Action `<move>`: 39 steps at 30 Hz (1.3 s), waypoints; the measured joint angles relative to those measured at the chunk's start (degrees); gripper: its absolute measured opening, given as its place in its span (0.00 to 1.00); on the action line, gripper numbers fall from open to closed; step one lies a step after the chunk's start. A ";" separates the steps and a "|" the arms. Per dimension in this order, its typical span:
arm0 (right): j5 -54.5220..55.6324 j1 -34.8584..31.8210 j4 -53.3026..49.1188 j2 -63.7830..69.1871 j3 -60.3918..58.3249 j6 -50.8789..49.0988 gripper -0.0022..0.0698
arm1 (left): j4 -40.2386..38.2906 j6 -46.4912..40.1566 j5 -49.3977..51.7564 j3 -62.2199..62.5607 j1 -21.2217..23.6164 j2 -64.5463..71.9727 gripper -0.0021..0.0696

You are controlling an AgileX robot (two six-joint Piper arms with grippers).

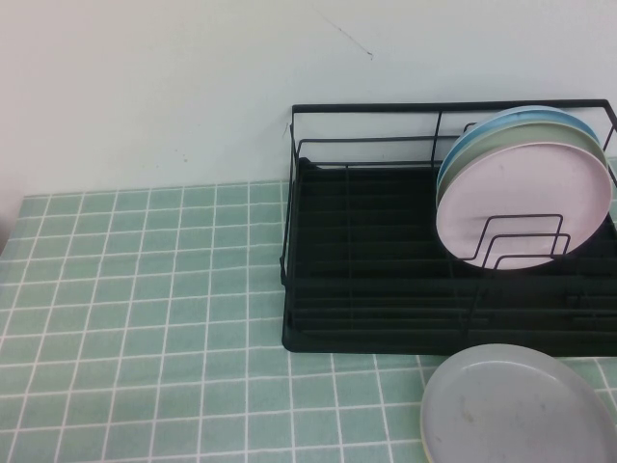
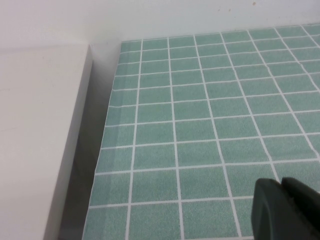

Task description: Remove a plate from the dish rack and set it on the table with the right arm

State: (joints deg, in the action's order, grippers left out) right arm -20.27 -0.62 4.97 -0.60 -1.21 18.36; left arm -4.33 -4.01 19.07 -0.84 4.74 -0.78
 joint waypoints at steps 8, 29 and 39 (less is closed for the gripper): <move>0.00 0.00 0.00 0.00 0.00 0.00 0.03 | 0.00 0.00 0.00 0.00 0.00 0.00 0.02; 0.00 0.00 0.00 0.00 0.00 2.57 0.03 | 0.00 0.00 0.00 0.00 0.00 0.00 0.02; 1.41 0.00 11.41 0.00 -0.24 2.78 0.03 | 0.00 0.00 0.00 0.00 0.00 0.00 0.03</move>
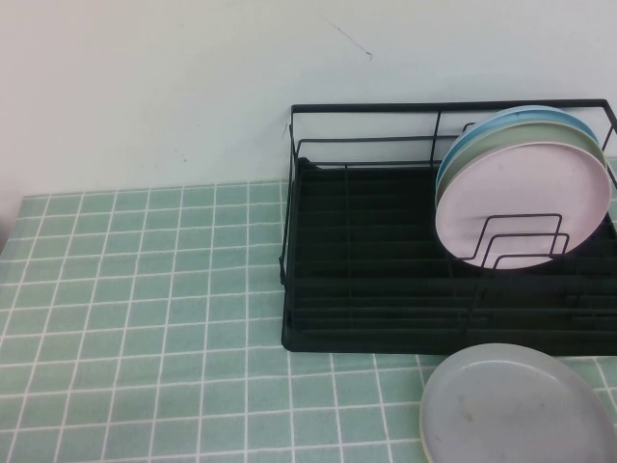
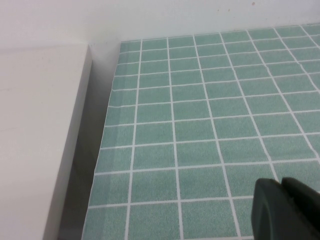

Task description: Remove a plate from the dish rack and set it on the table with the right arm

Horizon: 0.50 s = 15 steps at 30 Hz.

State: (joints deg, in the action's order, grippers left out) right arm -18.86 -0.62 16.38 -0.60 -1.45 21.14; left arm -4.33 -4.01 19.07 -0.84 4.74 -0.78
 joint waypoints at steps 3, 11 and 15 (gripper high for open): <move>3.07 0.00 9.61 0.00 -0.13 0.00 0.03 | 0.00 0.00 0.00 0.00 0.00 0.00 0.02; 10.98 0.00 27.02 0.00 -0.13 0.20 0.03 | 0.00 0.00 0.00 0.00 0.00 0.00 0.02; 11.49 0.00 34.27 0.00 -0.13 -0.03 0.03 | 0.00 0.00 0.00 0.00 0.00 0.00 0.02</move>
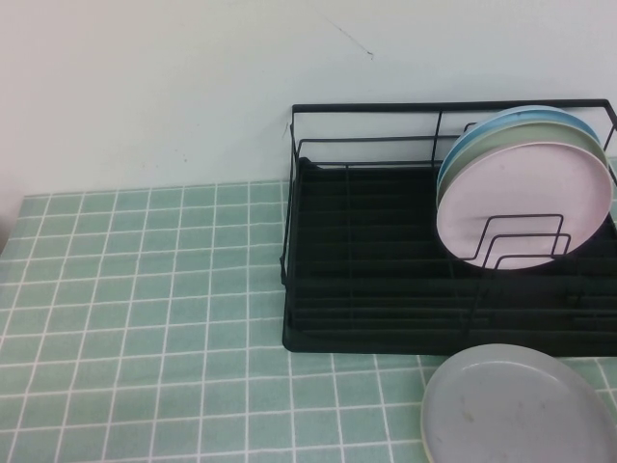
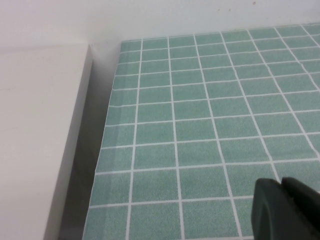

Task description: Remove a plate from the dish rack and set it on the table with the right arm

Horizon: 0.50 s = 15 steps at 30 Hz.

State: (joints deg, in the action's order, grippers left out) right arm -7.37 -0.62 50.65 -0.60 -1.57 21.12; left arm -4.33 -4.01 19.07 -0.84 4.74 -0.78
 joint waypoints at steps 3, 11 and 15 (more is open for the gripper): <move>-2.41 0.00 3.16 0.00 0.00 0.94 0.03 | 0.00 0.00 0.00 0.00 0.00 0.00 0.02; -14.21 0.00 3.75 13.34 10.08 9.91 0.03 | 0.00 0.00 0.00 0.00 0.00 0.00 0.02; -17.30 0.00 3.41 26.63 18.69 21.09 0.03 | 0.00 0.00 0.00 0.00 0.00 0.00 0.02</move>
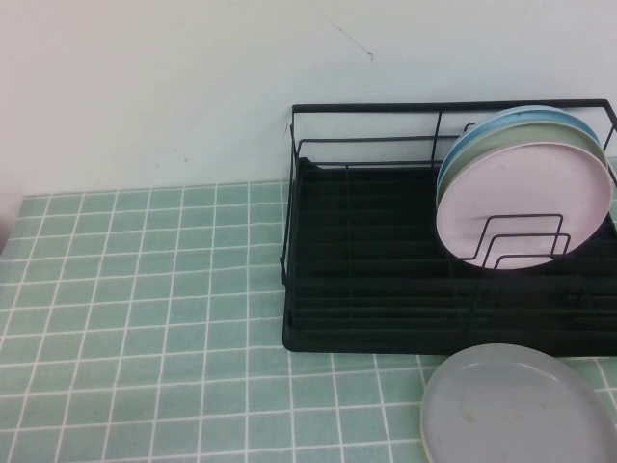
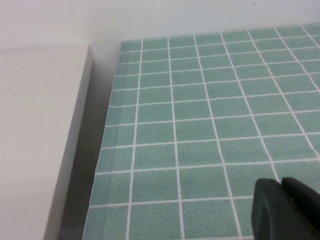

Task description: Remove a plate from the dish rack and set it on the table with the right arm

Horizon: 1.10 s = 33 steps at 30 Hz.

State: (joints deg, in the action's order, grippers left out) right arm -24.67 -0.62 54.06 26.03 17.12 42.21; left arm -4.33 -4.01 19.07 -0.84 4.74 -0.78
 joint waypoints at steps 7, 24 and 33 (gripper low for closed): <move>-4.17 0.00 -0.19 21.55 13.61 18.48 0.03 | 0.00 0.00 0.00 0.00 0.00 0.00 0.02; -6.40 0.00 0.87 55.08 41.20 55.83 0.46 | 0.00 0.00 0.00 0.00 0.00 0.00 0.02; -3.15 0.00 1.01 67.03 48.25 60.20 0.50 | 0.00 0.00 0.00 0.00 0.00 0.00 0.02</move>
State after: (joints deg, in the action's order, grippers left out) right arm -27.82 -0.62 55.07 93.06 65.37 102.40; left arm -4.33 -4.01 19.07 -0.84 4.74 -0.78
